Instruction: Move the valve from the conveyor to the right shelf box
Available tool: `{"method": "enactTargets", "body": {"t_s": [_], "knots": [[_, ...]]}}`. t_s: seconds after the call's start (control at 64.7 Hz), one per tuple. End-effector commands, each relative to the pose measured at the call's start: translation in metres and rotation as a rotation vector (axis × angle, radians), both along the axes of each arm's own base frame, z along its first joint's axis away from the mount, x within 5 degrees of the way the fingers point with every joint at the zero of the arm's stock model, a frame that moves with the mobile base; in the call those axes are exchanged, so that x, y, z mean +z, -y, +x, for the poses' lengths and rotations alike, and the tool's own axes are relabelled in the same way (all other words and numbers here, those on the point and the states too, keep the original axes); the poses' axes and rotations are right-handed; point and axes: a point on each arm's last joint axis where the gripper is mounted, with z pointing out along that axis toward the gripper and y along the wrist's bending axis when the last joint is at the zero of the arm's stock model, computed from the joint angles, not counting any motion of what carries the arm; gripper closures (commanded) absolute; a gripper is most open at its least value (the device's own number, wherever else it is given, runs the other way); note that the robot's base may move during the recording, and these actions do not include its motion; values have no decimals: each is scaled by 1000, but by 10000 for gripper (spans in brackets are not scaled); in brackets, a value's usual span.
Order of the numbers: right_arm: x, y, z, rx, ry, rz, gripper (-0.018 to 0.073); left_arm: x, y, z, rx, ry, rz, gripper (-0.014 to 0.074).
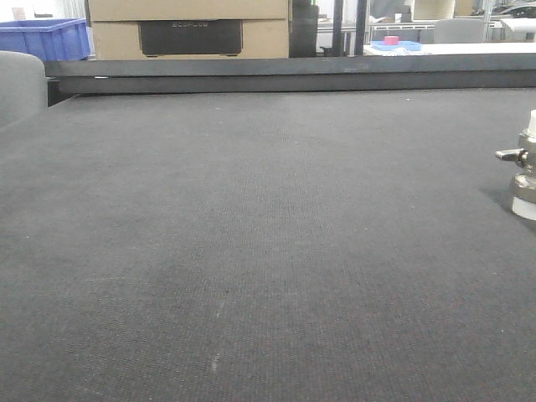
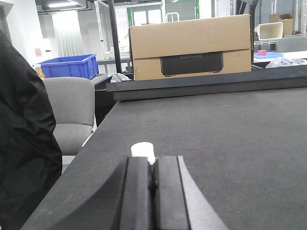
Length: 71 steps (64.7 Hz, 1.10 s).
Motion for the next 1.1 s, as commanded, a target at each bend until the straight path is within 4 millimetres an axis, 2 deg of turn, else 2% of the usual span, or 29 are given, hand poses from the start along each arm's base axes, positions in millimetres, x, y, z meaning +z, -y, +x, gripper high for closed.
{"method": "enactTargets", "body": {"t_s": [0.0,0.139,0.247,0.325,0.402,0.51,0.572,0.68,0.742,0.896,0.927,0.974,1.082], "knots": [[4,0,0,-2,44,0,721,3,0,-1,-3,35,-1,707],[10,1,-1,-6,112,3,721,7,1,-1,-7,70,-9,707],[17,1,-2,-11,187,6,721,15,1,-3,-18,164,-27,707],[38,1,-7,-10,235,9,721,17,1,-4,-21,190,-32,707],[64,1,-14,-5,263,10,721,36,1,-8,-19,218,-30,707],[99,1,-28,2,283,9,720,73,1,-16,-9,216,-31,707],[114,1,-30,5,259,7,683,92,1,-18,-4,198,-33,701],[136,0,-27,8,230,5,495,121,-1,-11,9,84,-45,577],[143,0,-19,8,197,4,328,133,-2,-4,14,28,-50,437],[146,-1,1,9,113,0,8,152,-2,17,0,-36,-107,119],[146,-1,4,9,99,0,-17,154,-2,23,-7,-57,-134,55],[145,-1,9,8,83,-4,-10,156,-2,30,-14,-99,-164,-11],[145,-2,22,9,25,-6,-10,162,-2,44,-14,-202,-180,-3]]}}
